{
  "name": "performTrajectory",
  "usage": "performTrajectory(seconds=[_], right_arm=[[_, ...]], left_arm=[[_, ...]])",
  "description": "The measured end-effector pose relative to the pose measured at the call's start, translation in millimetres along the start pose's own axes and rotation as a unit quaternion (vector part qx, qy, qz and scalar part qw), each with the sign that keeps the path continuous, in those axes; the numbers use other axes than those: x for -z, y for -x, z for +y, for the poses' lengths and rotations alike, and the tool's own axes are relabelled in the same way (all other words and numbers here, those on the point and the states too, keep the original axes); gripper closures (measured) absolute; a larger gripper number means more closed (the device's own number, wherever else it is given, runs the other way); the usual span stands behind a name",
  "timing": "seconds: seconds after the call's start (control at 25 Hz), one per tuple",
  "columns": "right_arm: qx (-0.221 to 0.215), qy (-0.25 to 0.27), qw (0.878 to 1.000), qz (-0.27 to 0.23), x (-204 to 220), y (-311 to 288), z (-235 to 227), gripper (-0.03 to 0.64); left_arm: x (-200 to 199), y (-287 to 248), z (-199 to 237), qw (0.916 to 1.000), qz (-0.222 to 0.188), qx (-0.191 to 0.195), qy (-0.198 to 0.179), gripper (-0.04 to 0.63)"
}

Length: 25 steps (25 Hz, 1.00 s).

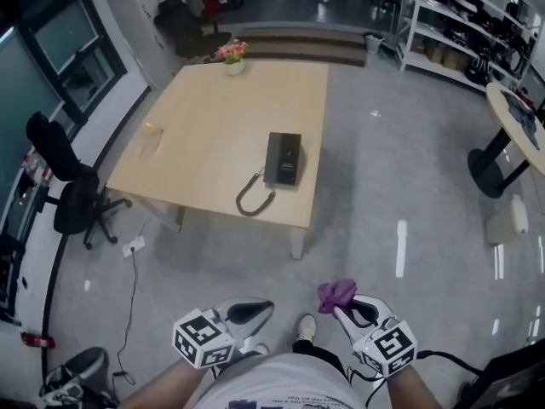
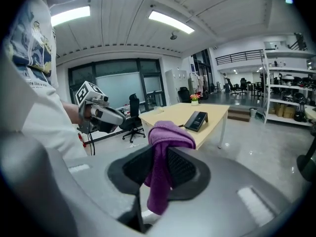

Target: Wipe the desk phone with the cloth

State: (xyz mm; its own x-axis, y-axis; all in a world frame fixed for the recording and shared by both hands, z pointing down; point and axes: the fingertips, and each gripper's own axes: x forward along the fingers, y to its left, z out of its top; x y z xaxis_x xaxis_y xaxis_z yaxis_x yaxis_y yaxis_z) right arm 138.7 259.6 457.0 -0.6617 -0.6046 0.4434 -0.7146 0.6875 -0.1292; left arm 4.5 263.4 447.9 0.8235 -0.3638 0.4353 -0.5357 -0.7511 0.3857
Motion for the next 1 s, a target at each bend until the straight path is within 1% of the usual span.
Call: performTrajectory(seconds=[0.12,0.28,0.44,0.6,0.76,0.92,1.0], right_arm=[[0.012,0.005,1.0,-0.002,0.6,4.9,28.8,0.53],[0.013,0.013,1.0,0.0,-3.7,9.7,72.6,0.529],[-0.001,0.032,0.999,0.006,-9.1,11.7,117.4,0.529],[-0.004,0.048,0.999,0.003,-18.1,9.7,149.6,0.531],[-0.01,0.058,0.998,0.004,-17.7,6.6,171.7,0.531],[-0.003,0.051,0.999,-0.002,-19.8,5.7,173.3,0.531],[0.003,0.057,0.998,-0.002,-17.7,8.6,166.3,0.531]], left_arm=[[9.6,26.4,-5.7,0.9998,-0.015,0.012,-0.003,0.592],[23.2,66.9,-9.7,0.9992,-0.04,0.006,-0.001,0.592],[44.0,104.9,-12.1,0.9976,-0.066,-0.001,0.021,0.592],[58.4,134.3,-15.0,0.9963,-0.079,-0.009,0.032,0.592],[73.7,144.0,-24.0,0.9957,-0.082,-0.001,0.042,0.592],[72.6,138.0,-24.9,0.9974,-0.065,0.016,0.028,0.592],[68.0,128.8,-22.9,0.9982,-0.055,0.017,0.02,0.591]])
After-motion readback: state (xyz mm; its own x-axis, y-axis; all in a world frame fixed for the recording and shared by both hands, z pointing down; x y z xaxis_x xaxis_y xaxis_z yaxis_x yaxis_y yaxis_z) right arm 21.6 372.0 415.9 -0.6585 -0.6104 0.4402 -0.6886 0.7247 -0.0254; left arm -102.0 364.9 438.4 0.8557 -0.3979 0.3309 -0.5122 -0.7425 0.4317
